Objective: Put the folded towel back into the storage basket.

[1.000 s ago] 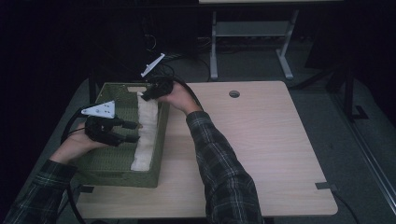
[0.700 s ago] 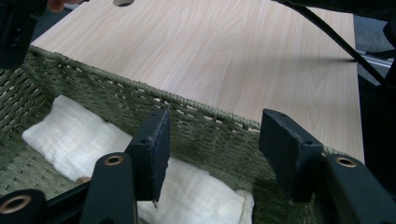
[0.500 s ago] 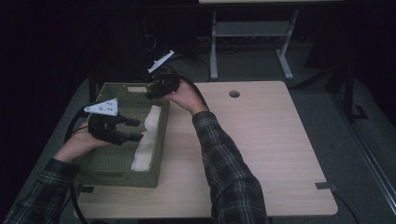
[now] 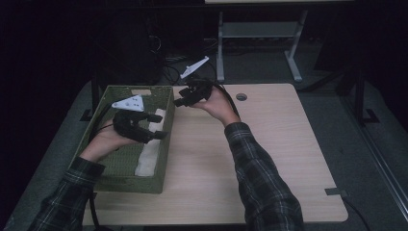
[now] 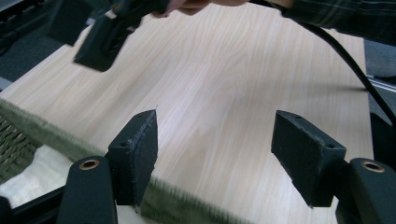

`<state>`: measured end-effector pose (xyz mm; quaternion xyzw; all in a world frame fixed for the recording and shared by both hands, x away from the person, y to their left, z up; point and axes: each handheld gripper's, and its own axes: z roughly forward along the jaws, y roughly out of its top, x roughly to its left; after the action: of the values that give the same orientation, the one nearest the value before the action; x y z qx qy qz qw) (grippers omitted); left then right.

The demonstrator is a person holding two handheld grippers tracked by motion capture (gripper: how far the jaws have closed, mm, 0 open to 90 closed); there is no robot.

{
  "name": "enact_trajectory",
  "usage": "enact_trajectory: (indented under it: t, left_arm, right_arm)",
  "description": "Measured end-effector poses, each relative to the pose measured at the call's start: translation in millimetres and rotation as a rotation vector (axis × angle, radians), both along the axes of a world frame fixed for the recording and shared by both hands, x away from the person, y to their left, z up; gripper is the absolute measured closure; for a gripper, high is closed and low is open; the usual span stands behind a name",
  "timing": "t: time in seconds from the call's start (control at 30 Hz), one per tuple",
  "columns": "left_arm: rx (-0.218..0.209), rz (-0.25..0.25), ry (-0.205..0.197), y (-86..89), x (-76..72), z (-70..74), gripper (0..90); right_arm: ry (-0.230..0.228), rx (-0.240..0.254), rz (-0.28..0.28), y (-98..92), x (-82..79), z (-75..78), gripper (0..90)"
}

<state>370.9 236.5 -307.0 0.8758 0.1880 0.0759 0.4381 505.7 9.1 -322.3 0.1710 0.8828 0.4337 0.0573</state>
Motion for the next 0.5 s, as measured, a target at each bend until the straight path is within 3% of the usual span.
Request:
enact_trajectory:
  t: [0.27, 0.5]
  left_arm:
    - [-0.002, 0.064, -0.004, -30.7, 3.7, 2.6, 29.6]
    - [0.002, 0.100, -0.018, -56.3, 3.7, -2.1, 29.2]
  right_arm:
    - [-0.006, 0.017, -0.034, -41.3, -11.2, 3.6, 42.2]
    - [-0.011, 0.028, -0.076, -71.3, -25.7, -1.3, 34.1]
